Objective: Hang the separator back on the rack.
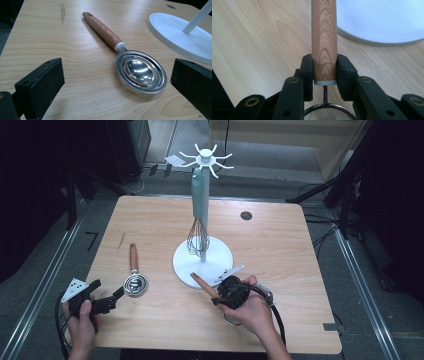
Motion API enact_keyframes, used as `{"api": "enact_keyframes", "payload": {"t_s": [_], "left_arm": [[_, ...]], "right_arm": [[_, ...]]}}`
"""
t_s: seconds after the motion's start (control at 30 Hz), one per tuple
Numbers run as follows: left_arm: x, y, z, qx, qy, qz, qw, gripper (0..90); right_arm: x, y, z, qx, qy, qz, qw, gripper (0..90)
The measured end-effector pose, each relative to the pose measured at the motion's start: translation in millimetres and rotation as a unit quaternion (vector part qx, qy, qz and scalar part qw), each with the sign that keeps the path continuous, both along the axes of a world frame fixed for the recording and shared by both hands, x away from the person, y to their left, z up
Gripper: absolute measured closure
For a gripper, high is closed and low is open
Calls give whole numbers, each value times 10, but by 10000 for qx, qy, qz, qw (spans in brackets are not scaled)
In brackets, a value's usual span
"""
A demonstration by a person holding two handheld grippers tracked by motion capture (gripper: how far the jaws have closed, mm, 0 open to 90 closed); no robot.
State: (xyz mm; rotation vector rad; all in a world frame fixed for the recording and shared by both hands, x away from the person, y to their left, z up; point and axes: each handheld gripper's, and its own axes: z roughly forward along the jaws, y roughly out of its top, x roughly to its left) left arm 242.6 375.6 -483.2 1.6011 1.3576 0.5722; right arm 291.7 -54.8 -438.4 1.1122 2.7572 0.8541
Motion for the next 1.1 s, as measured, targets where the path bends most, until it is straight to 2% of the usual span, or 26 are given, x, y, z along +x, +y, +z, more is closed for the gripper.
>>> {"api": "enact_keyframes", "payload": {"t_s": [0.13,0.17,0.3,0.5,0.6,0.73,0.9,1.1], "left_arm": [[0,-1,0,-1,-5,0,10000,0],[0,-1,-1,-1,-5,-1,10000,0],[1,1,0,-1,-3,-9,10000,0],[1,-1,-1,-3,-2,-5,10000,0],[1,-2,-1,0,-5,-5,10000,0],[1,-3,0,2,-5,-5,10000,0],[1,-4,0,4,-2,-7,10000,0],[2,-4,0,3,-1,-11,10000,0]], "right_arm": [[15,-81,18,94,-69,-188,9998,712],[20,-129,24,175,-137,-297,9993,712],[26,-216,34,251,-266,-460,9983,712],[34,-295,42,392,-342,-584,9969,712],[40,-331,54,542,-377,-623,9959,712],[41,-365,74,562,-455,-730,9947,712],[48,-427,96,627,-572,-902,9923,712],[36,-483,149,710,-816,-1042,9887,712]]}}
